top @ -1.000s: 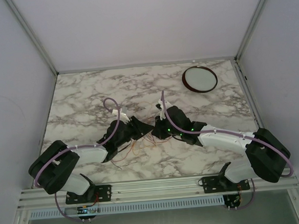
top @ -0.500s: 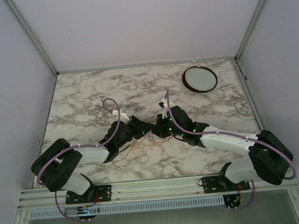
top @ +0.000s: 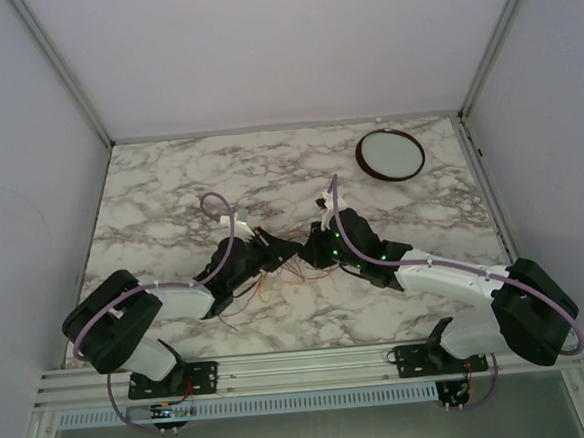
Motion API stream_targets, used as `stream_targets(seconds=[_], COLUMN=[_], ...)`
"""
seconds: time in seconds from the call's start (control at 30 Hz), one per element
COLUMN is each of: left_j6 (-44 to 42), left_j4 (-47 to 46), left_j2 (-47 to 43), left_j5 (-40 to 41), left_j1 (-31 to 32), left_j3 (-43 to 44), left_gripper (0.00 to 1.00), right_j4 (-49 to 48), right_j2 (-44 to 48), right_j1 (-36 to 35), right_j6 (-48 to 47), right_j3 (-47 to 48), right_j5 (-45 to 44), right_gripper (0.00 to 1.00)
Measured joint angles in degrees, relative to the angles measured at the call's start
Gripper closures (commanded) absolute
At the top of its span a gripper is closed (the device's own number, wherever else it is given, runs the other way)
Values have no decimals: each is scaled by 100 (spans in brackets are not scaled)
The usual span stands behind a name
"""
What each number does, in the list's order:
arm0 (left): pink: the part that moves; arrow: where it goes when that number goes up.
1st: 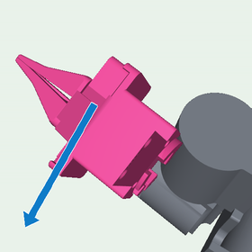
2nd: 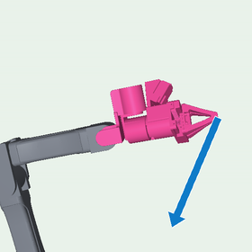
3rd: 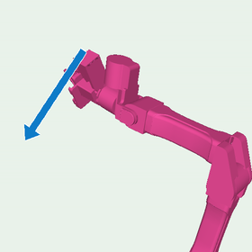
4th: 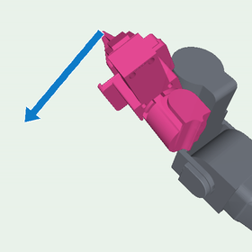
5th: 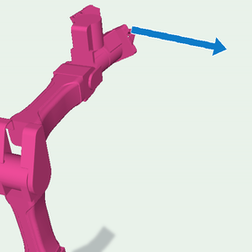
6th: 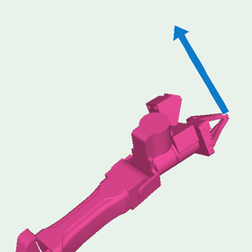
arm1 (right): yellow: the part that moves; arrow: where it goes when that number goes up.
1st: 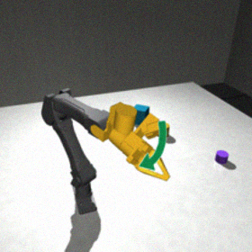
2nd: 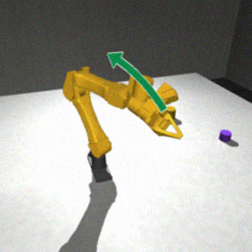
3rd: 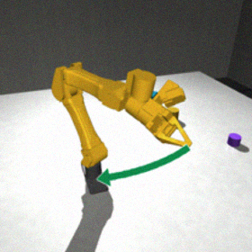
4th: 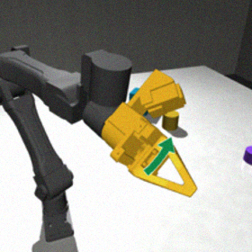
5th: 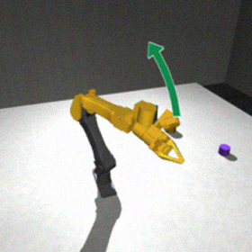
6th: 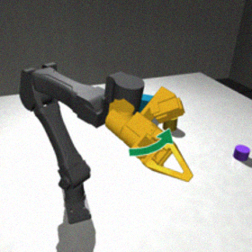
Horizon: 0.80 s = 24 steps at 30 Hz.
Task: Zip-tie the wires
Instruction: Tie the cable at the center of the board.
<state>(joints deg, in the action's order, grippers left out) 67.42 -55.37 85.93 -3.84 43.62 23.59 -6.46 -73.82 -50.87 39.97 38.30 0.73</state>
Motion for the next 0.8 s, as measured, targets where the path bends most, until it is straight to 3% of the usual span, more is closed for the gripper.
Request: stream_targets(seconds=[0.8], left_j6=[-590], left_j4=[1008], left_j2=[-490], left_j5=[-11], left_j1=[-332], left_j3=[369], left_gripper=[100], right_j4=[-369], right_j2=[0], right_j1=[-337], right_j6=[39], right_j3=[-42], right_j5=[-540], right_gripper=[95])
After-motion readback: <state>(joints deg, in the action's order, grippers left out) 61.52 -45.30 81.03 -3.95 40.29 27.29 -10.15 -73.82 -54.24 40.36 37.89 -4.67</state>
